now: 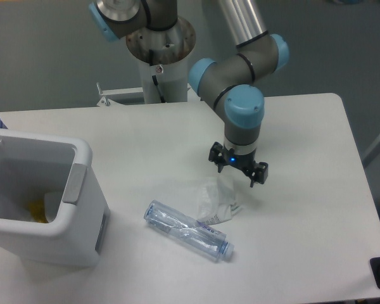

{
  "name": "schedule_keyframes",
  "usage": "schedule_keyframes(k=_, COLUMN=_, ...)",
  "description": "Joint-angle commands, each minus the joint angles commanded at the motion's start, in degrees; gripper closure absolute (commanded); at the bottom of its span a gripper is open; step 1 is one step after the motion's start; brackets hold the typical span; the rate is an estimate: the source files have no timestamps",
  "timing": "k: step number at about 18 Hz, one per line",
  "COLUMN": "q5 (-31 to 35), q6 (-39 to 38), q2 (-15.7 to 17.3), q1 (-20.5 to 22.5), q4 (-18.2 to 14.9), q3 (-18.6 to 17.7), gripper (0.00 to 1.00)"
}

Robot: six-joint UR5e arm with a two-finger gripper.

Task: Place the trash in the trash can
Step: 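Move the gripper down over the white tissue wad, then close the gripper on the white tissue and lift it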

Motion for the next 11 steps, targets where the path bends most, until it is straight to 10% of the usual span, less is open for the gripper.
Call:
schedule_keyframes(k=5, q5=0.00, q6=-8.09, q2=-1.58, q1=-1.15, q4=1.14, q3=2.90, gripper=0.13)
schedule_keyframes(k=11, q5=-0.09, q6=-12.67, q2=-2.02, q1=-1.32, q4=1.14, q3=3.87, gripper=1.00)
